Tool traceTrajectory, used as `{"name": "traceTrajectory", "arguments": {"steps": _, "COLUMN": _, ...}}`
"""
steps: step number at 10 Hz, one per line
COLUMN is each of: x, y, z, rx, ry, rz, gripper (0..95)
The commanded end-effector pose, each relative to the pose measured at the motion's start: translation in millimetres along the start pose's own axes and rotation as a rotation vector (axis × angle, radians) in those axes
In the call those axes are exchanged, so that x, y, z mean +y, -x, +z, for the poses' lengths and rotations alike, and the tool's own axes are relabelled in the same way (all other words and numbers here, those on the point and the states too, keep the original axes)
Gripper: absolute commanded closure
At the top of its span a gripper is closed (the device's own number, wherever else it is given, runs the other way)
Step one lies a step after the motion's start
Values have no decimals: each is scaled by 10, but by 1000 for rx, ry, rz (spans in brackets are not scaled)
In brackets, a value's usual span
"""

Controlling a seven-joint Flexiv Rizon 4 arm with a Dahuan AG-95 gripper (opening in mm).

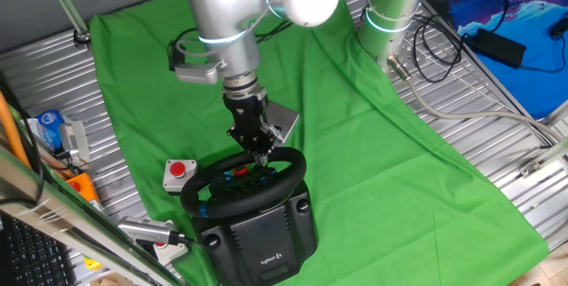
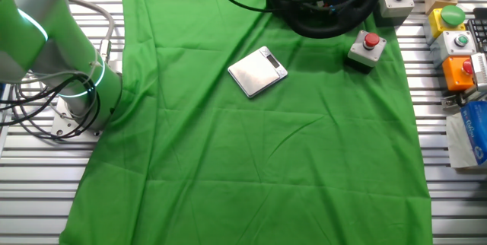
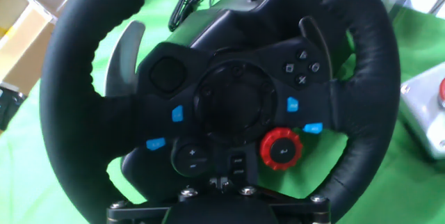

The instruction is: Rotate the steering wheel 90 degrees counterclockwise

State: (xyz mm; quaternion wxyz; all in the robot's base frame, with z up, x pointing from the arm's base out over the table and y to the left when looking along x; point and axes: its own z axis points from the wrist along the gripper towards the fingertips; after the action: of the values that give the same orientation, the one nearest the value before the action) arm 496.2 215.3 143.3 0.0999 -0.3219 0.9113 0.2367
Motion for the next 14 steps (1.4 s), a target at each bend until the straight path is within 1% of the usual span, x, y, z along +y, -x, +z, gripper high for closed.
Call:
{"name": "traceTrajectory", "arguments": {"steps": 1, "x": 9, "y": 17, "z": -35, "rx": 7, "ry": 11, "rz": 20, "gripper": 950}}
{"name": "traceTrajectory", "arguments": {"steps": 2, "x": 16, "y": 19, "z": -50, "rx": 10, "ry": 13, "rz": 26, "gripper": 950}}
{"name": "traceTrajectory", "arguments": {"steps": 3, "x": 52, "y": 29, "z": -117, "rx": 21, "ry": 23, "rz": 48, "gripper": 950}}
{"name": "traceTrajectory", "arguments": {"steps": 4, "x": 80, "y": 30, "z": -157, "rx": 26, "ry": 29, "rz": 63, "gripper": 950}}
{"name": "traceTrajectory", "arguments": {"steps": 7, "x": 196, "y": -7, "z": -229, "rx": 38, "ry": 44, "rz": 103, "gripper": 950}}
{"name": "traceTrajectory", "arguments": {"steps": 9, "x": 254, "y": -29, "z": -237, "rx": 46, "ry": 50, "rz": 134, "gripper": 950}}
{"name": "traceTrajectory", "arguments": {"steps": 11, "x": 286, "y": -53, "z": -211, "rx": 57, "ry": 64, "rz": 179, "gripper": 950}}
{"name": "traceTrajectory", "arguments": {"steps": 14, "x": 340, "y": -95, "z": -170, "rx": 62, "ry": 67, "rz": 213, "gripper": 950}}
